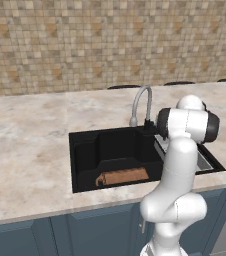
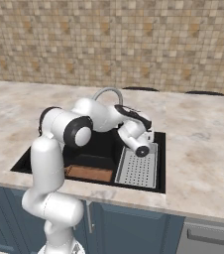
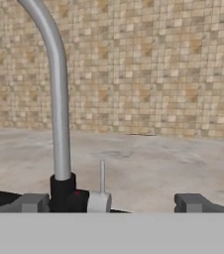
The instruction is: Turn on the sink faucet with hot water and rinse the cutting board for ten seconds, then turn off the faucet. Push the cutting board to reach the water if necessary.
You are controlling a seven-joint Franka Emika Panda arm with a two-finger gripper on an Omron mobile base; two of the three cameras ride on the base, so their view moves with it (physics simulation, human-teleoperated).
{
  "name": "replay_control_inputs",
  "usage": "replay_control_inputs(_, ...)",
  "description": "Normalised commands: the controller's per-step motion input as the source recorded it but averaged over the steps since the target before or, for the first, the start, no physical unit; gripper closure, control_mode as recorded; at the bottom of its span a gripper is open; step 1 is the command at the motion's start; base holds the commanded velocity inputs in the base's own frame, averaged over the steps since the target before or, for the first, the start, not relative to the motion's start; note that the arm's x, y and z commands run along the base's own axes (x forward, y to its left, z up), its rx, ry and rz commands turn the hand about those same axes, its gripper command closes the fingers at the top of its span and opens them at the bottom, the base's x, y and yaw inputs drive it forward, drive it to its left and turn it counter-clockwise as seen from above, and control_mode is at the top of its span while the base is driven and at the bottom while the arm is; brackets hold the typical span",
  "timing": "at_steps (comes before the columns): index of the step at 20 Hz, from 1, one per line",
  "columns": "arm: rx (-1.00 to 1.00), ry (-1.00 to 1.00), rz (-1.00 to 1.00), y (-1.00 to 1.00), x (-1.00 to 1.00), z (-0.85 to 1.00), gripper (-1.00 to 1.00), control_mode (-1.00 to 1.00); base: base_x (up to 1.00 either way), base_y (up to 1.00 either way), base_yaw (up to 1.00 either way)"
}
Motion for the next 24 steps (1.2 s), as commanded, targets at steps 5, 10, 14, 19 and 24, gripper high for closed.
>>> replay_control_inputs(5,0.0,0.0,-0.09,0.06,0.06,0.0,-1.0,-1.0,0.0,0.0,0.0)
replay_control_inputs(10,0.0,0.0,-0.05,0.07,0.26,0.0,-1.0,-1.0,0.0,0.0,0.0)
replay_control_inputs(14,0.0,0.0,-0.01,0.01,0.32,-0.01,-1.0,-1.0,0.0,0.0,0.0)
replay_control_inputs(19,0.0,0.0,0.0,0.0,0.26,-0.07,-1.0,-1.0,0.0,0.0,0.0)
replay_control_inputs(24,0.0,0.0,0.0,0.0,0.18,-0.15,-1.0,-1.0,0.0,0.0,0.0)
